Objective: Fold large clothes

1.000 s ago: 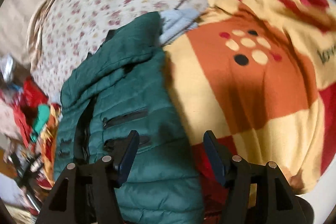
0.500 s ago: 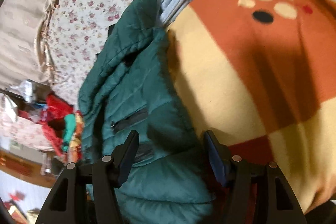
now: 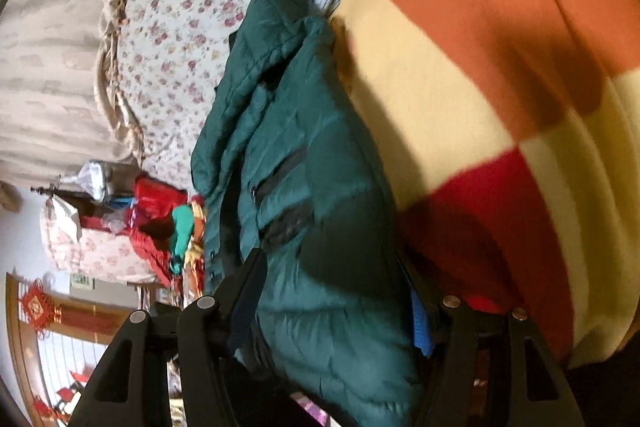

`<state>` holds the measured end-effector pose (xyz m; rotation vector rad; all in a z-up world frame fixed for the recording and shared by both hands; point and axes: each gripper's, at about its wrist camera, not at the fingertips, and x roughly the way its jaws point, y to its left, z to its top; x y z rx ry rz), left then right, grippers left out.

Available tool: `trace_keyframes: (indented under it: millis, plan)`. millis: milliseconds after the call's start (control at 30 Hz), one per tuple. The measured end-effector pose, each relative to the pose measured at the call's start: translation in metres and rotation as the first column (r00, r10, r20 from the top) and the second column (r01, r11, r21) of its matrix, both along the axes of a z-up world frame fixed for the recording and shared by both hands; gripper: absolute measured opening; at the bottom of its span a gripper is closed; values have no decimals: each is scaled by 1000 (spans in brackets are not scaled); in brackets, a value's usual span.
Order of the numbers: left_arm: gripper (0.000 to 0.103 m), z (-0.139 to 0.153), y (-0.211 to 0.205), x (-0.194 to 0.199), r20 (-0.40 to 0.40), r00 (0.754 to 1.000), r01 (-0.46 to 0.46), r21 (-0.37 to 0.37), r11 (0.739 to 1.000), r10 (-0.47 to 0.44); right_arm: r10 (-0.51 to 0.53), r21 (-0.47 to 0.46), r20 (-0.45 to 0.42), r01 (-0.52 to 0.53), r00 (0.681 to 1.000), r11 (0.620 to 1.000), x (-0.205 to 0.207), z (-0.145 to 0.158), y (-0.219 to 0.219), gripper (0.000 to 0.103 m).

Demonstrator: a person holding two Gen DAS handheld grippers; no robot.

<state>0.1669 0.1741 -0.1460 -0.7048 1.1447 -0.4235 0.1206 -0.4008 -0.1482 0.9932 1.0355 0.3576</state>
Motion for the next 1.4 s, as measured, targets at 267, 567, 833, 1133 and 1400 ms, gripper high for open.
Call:
trace_keyframes:
  millis: [267, 567, 833, 1133, 1400]
  plan:
    - [37, 3, -15, -23, 19, 999, 33, 16, 999, -34, 29, 28, 46, -31, 999, 999, -23, 5, 15, 53]
    - [33, 1, -20, -29, 23, 1000, -14, 61, 998, 12, 18, 19, 64, -19, 998, 1000, -29, 10, 19, 51]
    - [54, 7, -34, -36, 41, 999, -13, 81, 997, 10, 61, -7, 5, -61, 998, 998, -33, -12, 49, 50]
    - [11, 33, -46, -45, 44, 998, -48, 261, 964, 38, 17, -61, 45, -15, 999, 998, -40, 15, 47, 16]
    - [11, 82, -48, -76, 138, 990, -55, 241, 969, 22, 53, -115, 147, -36, 988, 993, -61, 63, 50, 14]
